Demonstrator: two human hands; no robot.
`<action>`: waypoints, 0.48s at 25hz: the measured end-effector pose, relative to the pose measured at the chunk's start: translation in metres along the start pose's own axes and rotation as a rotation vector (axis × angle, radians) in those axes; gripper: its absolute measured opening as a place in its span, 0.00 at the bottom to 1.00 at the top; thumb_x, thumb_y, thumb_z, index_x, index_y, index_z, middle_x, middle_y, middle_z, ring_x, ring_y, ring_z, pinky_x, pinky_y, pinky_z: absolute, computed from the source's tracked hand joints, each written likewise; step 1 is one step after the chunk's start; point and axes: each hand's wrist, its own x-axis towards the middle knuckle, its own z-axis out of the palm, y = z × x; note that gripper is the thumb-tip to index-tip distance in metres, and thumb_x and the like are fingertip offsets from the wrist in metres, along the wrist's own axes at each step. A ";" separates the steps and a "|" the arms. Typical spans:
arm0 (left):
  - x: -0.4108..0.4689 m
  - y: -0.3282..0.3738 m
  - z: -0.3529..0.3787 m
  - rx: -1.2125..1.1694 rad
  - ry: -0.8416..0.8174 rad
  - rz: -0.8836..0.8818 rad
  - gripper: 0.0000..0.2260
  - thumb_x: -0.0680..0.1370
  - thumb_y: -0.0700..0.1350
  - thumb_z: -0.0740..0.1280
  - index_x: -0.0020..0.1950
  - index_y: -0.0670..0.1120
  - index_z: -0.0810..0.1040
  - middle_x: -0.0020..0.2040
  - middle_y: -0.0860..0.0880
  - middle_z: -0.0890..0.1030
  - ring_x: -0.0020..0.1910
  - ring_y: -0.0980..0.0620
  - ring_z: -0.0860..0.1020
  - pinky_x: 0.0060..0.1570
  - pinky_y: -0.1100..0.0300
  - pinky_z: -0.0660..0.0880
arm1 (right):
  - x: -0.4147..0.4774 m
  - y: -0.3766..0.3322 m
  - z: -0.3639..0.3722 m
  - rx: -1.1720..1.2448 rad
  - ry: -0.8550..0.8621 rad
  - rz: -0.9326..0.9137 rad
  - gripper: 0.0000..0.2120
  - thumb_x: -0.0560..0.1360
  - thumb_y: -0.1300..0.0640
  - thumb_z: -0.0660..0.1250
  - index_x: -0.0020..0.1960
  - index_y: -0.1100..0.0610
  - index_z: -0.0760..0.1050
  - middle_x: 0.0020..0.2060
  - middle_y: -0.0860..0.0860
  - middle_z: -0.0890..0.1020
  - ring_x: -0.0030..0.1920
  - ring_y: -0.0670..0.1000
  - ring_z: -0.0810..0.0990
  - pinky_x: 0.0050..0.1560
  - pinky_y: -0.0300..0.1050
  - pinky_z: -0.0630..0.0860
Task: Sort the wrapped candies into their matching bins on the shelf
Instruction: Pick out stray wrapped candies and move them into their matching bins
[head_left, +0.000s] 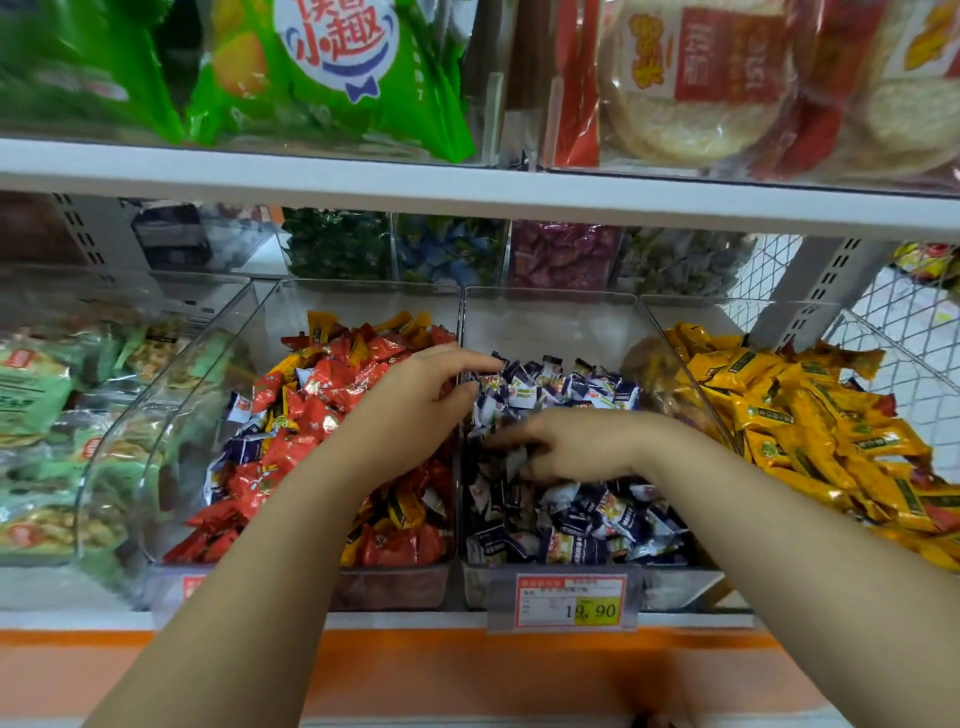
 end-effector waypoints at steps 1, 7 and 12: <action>0.000 0.000 0.000 -0.003 -0.001 0.003 0.15 0.80 0.41 0.60 0.64 0.54 0.74 0.57 0.62 0.70 0.57 0.68 0.64 0.45 0.88 0.56 | 0.006 0.003 -0.005 0.005 0.028 0.021 0.26 0.77 0.60 0.60 0.73 0.45 0.60 0.72 0.46 0.64 0.68 0.48 0.68 0.67 0.45 0.66; 0.000 -0.001 0.000 -0.011 -0.012 -0.004 0.15 0.80 0.42 0.60 0.64 0.54 0.74 0.60 0.57 0.73 0.58 0.62 0.70 0.44 0.86 0.60 | 0.025 0.039 -0.030 0.005 0.161 0.171 0.28 0.77 0.61 0.62 0.73 0.42 0.60 0.73 0.49 0.62 0.67 0.55 0.70 0.67 0.51 0.67; 0.000 0.000 0.000 0.011 -0.013 -0.009 0.14 0.80 0.43 0.60 0.64 0.54 0.74 0.62 0.55 0.74 0.59 0.61 0.70 0.45 0.85 0.61 | 0.001 0.035 -0.035 0.112 0.220 0.138 0.24 0.78 0.60 0.62 0.71 0.44 0.65 0.70 0.49 0.68 0.66 0.54 0.71 0.60 0.48 0.70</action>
